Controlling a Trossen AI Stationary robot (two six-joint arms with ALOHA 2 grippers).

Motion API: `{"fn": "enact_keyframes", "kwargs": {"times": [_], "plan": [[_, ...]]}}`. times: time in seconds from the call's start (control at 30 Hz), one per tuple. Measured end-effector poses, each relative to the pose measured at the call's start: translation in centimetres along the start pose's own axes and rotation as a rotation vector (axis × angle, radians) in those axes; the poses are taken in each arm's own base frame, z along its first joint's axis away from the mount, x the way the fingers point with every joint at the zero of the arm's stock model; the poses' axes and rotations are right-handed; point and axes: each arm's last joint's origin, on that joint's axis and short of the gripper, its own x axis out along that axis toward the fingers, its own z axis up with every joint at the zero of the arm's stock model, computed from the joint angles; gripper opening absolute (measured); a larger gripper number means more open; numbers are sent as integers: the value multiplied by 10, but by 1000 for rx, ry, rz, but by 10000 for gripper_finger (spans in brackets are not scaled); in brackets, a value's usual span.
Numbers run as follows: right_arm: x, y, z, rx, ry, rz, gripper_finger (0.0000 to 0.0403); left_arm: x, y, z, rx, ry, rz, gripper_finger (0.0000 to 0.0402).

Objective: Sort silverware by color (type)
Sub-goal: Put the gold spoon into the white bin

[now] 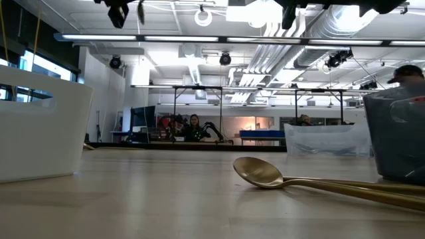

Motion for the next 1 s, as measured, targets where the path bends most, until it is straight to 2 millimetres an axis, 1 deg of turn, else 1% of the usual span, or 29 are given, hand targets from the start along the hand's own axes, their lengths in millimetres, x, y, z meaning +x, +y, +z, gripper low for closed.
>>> {"fn": "enact_keyframes", "kwargs": {"times": [0.1, 0.17, 0.23, 0.3, 0.37, 0.43, 0.5, 0.6, 0.7, 0.8, 1.0], "plan": [[0, -1, -1, -13, 16, -7, 0, 1, -15, 11, 29, 165, -39, 1], [0, -1, -2, -19, 25, -8, 0, 0, -27, 16, 63, 312, -64, 1], [0, -2, -3, -19, 28, -11, 0, 0, -39, 16, 108, 471, -86, 1], [0, -2, -3, -19, 33, -13, 0, 0, -50, 11, 157, 623, -103, 1], [0, -2, -3, -20, 35, -14, 0, 2, -61, 1, 175, 746, -132, 1], [0, -2, -3, -20, 36, -14, 0, 3, -71, -14, 178, 866, -196, 1], [0, -2, -4, -20, 41, -15, 0, 7, -81, -30, 185, 947, -256, 1], [0, -2, -4, -20, 43, -15, 0, 12, -90, -54, 209, 1039, -285, 1], [0, -3, -5, -19, 49, -16, 0, 18, -93, -75, 241, 1110, -274, 1], [0, -3, -6, -19, 64, -18, 0, 25, -93, -93, 226, 1174, -254, 1], [0, -3, -8, -19, 80, -21, 0, 37, -97, -114, 224, 1285, -260, 1]]}}
